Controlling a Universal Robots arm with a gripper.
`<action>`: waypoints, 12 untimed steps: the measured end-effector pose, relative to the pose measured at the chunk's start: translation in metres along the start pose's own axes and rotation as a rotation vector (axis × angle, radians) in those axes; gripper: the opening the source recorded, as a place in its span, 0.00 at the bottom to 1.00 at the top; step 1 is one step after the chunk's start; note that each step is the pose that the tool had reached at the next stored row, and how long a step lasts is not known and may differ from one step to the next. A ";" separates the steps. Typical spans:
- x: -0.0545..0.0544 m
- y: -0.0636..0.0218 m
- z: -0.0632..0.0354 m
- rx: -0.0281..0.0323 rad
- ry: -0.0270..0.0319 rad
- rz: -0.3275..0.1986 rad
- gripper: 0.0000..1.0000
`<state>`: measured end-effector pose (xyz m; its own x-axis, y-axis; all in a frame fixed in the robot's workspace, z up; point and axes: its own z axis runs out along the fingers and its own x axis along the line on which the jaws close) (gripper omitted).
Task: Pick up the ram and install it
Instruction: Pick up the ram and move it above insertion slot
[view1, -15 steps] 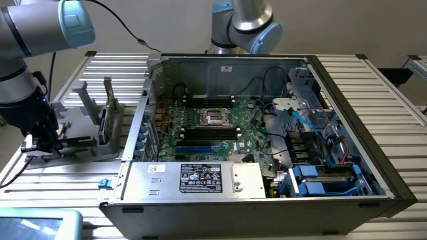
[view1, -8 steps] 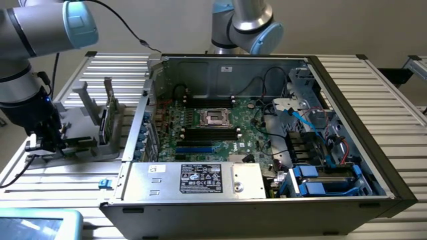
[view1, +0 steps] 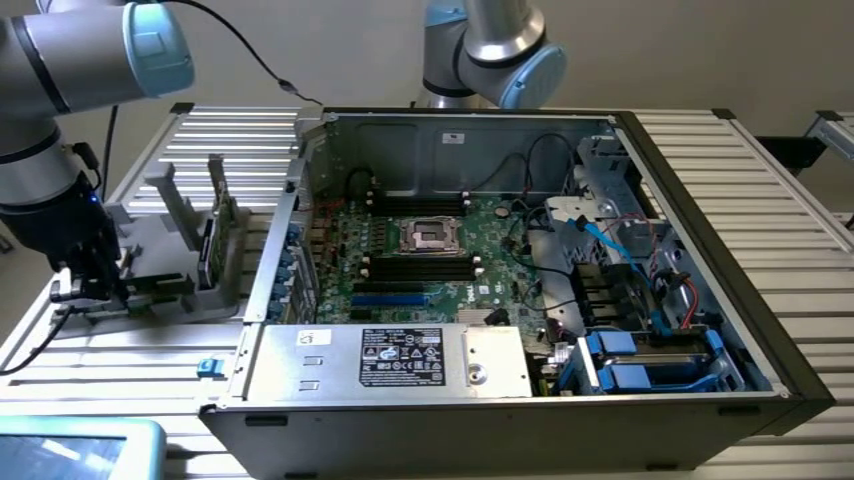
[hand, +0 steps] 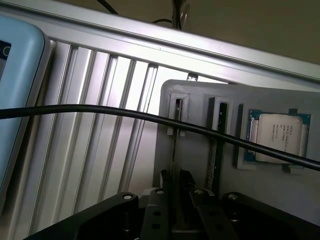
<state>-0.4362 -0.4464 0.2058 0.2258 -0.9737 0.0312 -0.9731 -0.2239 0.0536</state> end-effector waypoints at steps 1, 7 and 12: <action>0.000 0.0005 0.0000 -0.0006 -0.0001 0.000 0.21; 0.001 0.0012 0.0001 -0.0076 -0.0018 0.000 0.12; 0.002 0.0015 0.0001 -0.0095 -0.0022 0.000 0.12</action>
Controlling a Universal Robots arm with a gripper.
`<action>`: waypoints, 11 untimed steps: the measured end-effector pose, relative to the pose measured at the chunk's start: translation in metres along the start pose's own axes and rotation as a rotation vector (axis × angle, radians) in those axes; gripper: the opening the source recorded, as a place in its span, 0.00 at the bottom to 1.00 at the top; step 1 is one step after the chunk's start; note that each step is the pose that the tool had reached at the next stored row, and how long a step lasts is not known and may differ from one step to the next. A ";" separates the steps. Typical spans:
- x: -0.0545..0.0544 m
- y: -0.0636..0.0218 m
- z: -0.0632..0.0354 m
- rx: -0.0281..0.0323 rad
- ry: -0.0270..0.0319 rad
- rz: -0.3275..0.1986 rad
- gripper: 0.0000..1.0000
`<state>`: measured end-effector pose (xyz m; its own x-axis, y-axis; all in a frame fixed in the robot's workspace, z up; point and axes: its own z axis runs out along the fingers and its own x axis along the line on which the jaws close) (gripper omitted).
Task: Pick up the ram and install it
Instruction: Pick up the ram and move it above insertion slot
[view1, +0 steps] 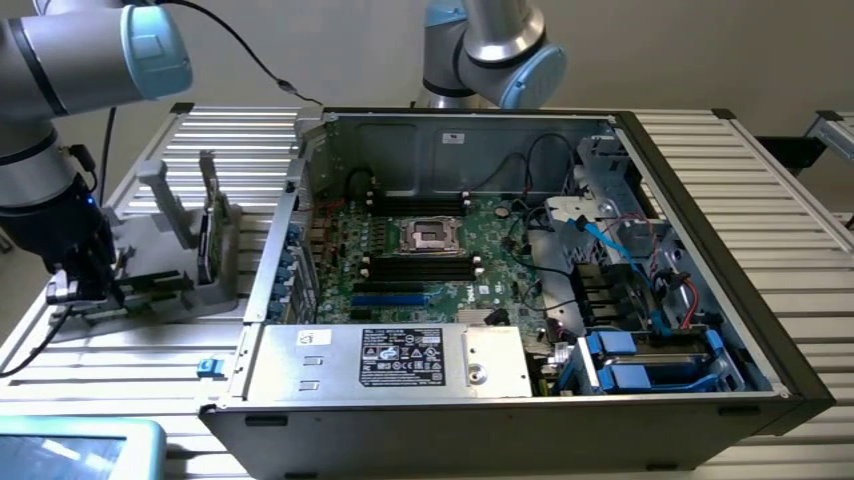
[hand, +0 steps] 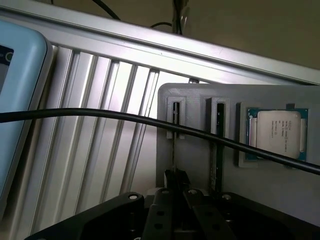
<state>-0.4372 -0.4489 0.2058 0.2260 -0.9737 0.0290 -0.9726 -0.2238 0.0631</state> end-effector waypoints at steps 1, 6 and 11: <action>0.000 0.0000 0.0000 -0.0001 0.0000 0.000 0.12; 0.000 0.0001 0.0000 0.0000 0.0000 0.000 0.11; 0.001 0.0008 -0.0087 -0.0001 -0.0001 0.000 0.11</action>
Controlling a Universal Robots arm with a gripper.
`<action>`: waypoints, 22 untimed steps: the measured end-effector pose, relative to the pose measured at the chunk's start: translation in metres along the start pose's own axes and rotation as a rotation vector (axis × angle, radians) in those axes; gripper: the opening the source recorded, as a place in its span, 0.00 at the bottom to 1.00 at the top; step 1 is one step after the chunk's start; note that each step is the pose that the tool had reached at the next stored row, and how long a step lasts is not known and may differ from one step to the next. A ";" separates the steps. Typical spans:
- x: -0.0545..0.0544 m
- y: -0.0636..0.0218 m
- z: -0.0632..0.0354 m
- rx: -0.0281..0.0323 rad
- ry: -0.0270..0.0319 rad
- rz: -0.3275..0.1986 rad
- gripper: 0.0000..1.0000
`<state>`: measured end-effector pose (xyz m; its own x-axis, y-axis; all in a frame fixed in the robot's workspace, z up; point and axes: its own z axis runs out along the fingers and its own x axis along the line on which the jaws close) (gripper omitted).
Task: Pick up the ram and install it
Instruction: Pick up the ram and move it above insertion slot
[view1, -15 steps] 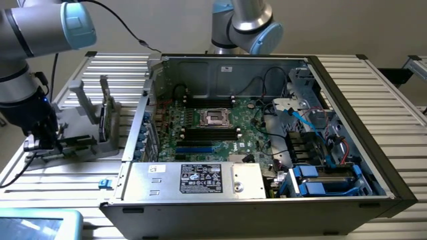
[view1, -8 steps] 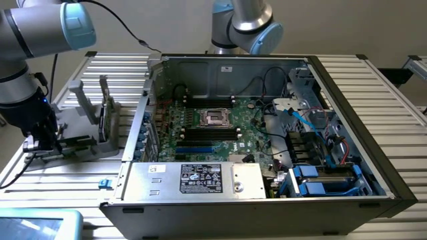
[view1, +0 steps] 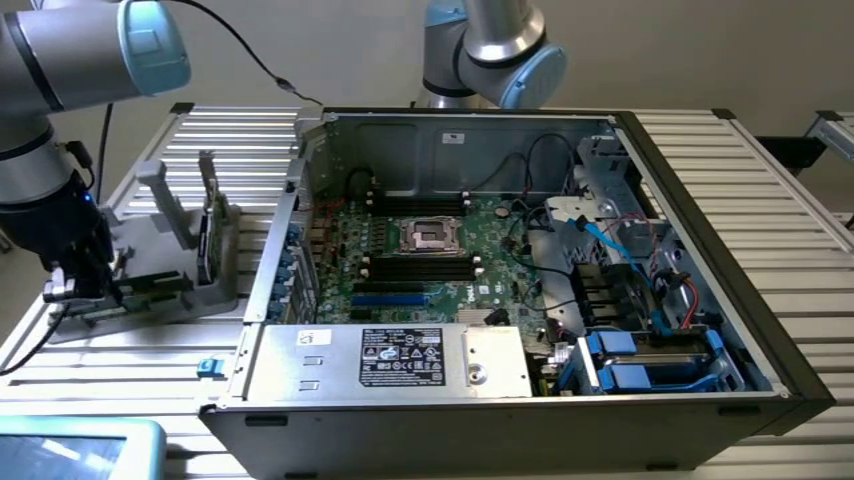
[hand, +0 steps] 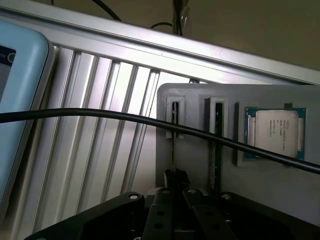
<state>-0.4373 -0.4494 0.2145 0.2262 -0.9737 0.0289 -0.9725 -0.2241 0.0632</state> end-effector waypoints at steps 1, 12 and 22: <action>0.000 0.0003 -0.0046 0.0001 -0.0001 0.000 0.11; 0.002 0.0039 -0.0517 -0.0003 -0.0003 0.000 0.11; 0.003 0.0067 -0.0956 -0.0003 -0.0001 0.003 0.11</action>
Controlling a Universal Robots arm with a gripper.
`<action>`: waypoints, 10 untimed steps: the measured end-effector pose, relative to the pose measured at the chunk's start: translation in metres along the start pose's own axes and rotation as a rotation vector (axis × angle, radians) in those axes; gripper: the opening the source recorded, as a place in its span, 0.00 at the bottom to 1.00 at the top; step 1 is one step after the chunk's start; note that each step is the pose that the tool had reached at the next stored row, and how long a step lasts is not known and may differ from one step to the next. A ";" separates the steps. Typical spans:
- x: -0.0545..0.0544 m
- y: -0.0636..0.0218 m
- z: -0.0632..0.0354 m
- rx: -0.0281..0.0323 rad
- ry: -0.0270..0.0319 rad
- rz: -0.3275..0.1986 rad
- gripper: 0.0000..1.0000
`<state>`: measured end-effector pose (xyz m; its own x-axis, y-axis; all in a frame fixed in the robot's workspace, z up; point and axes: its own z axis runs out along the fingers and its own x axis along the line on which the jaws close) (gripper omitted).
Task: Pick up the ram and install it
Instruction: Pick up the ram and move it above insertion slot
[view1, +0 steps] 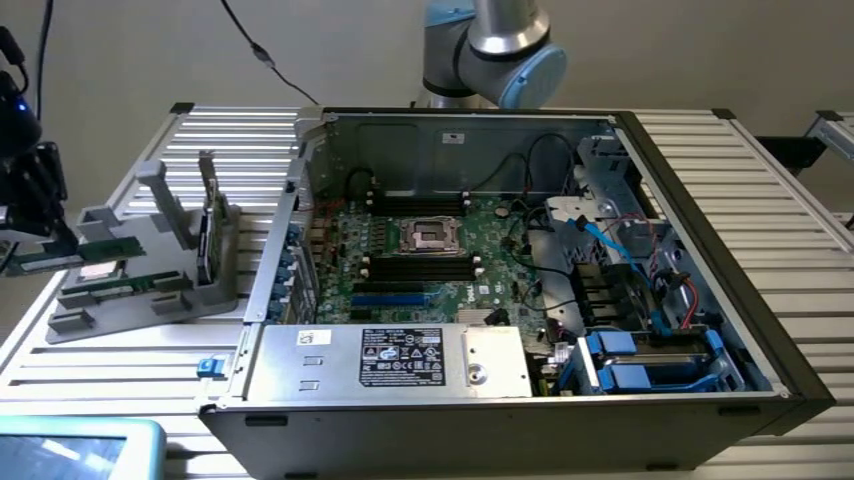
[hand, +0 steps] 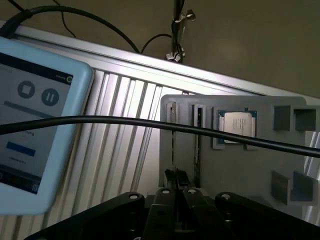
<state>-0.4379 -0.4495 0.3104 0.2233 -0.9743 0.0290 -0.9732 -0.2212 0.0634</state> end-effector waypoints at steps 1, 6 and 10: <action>0.000 0.0002 -0.0038 0.0001 0.0000 0.001 0.11; 0.000 0.0012 -0.0198 0.0002 -0.0001 0.003 0.11; 0.000 0.0018 -0.0291 0.0001 -0.0003 0.003 0.11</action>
<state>-0.4380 -0.4489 0.3395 0.2199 -0.9751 0.0289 -0.9740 -0.2178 0.0632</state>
